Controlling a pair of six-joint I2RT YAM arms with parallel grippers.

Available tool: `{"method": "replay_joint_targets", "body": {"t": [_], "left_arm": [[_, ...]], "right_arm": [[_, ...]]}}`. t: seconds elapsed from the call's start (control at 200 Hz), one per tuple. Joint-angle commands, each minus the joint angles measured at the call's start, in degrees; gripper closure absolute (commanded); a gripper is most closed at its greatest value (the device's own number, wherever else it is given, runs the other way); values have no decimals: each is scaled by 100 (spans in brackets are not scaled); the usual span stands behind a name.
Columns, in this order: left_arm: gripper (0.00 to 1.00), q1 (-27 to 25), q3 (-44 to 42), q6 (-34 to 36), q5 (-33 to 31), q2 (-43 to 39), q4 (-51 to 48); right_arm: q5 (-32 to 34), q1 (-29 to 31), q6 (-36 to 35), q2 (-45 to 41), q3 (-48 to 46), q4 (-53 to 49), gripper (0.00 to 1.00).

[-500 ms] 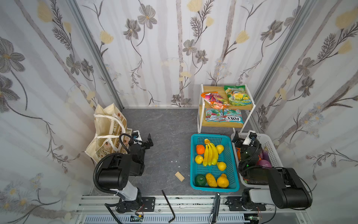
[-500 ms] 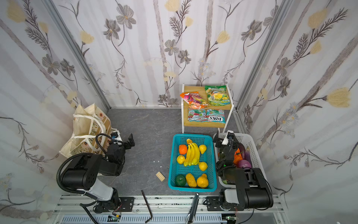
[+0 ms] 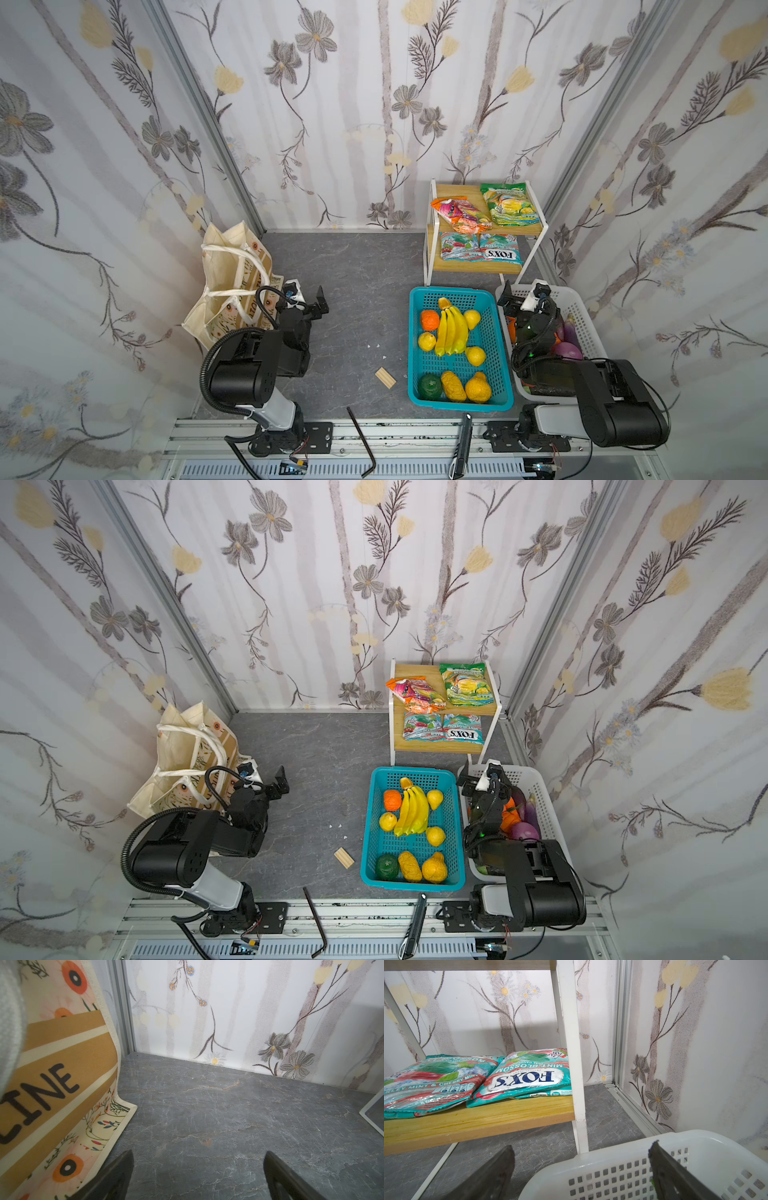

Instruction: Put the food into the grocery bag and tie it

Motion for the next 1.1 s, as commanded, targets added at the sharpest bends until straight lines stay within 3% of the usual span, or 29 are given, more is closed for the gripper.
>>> {"method": "replay_joint_targets", "body": {"t": [0.0,1.094], "left_arm": [[0,5,21,54,22,-18,90],[0,50,1,-58,-94,-77,90]], "right_arm": [[-85,6,-61,12,24,163,0],[-79,-6,-53,-6,-3,194,0]]}}
